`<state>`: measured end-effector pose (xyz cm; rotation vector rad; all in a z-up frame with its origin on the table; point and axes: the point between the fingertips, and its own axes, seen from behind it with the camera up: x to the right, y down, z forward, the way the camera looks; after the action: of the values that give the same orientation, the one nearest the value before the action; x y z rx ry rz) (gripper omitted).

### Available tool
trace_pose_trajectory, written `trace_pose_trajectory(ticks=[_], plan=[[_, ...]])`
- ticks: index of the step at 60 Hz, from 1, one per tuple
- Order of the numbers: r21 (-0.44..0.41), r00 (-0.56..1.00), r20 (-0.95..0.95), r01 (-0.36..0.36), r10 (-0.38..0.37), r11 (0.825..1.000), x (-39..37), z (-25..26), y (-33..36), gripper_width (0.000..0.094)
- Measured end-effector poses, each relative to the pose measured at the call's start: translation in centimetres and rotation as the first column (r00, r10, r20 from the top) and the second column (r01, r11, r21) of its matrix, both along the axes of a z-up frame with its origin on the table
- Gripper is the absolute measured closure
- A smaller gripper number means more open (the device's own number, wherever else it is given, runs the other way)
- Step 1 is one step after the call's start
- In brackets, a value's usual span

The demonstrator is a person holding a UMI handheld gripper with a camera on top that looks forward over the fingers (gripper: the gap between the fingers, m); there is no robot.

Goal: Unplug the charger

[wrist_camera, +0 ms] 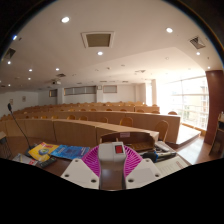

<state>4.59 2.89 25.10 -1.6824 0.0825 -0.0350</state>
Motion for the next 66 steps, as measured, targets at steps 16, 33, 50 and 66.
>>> trace_pose_trajectory(ticks=[16, 33, 50, 66], plan=[[-0.248, 0.998, -0.050, 0.018, -0.031, 0.969, 6.3, -15.2, -1.3, 0.0616], [-0.350, 0.994, -0.104, -0.055, 0.020, 0.935, 6.6, -21.8, -1.8, 0.0558], [-0.381, 0.996, -0.089, -0.027, -0.007, 0.924, 7.4, -22.2, -4.2, 0.0270], [-0.344, 1.000, -0.012, 0.022, -0.027, 0.939, 6.7, -17.8, -11.9, 0.0087]])
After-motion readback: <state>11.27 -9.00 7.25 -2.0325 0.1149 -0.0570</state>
